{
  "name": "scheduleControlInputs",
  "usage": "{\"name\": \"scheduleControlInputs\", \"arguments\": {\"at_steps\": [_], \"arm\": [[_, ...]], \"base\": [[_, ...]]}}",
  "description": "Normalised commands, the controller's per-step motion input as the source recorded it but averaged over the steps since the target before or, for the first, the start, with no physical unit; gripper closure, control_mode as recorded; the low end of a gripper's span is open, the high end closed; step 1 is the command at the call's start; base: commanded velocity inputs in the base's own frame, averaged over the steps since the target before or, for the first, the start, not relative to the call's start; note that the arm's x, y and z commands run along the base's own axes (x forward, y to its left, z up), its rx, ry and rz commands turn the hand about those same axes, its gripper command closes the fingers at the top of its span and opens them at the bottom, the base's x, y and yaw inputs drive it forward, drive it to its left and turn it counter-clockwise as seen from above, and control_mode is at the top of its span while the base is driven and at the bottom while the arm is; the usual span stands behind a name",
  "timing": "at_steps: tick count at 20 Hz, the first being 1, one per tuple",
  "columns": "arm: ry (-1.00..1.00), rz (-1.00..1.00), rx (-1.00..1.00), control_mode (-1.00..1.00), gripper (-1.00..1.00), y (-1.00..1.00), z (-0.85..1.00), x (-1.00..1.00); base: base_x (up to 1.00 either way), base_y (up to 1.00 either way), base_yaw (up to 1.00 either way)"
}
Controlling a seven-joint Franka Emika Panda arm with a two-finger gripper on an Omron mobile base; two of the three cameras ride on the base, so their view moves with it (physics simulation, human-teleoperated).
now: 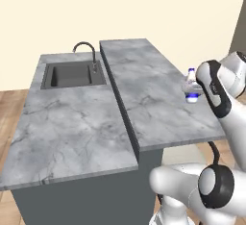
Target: Pick the bottled water from the counter and place it in the open cabinet.
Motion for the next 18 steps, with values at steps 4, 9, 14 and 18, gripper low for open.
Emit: {"name": "scheduleControlInputs", "arguments": {"at_steps": [4,9,14,18], "arm": [[0.07,-0.47,-0.11,-1.00,1.00,0.14,0.25,-0.20],[0.02,-0.44,-0.10,-1.00,1.00,0.37,0.31,-0.37],[0.00,-0.22,-0.13,-1.00,1.00,0.41,0.36,-0.32],[-0.03,-0.11,-0.08,-1.00,1.00,0.32,0.43,-0.54]], "base": [[0.00,0.00,0.00],[0.00,0.00,0.00],[0.00,0.00,0.00],[0.00,0.00,0.00]]}}
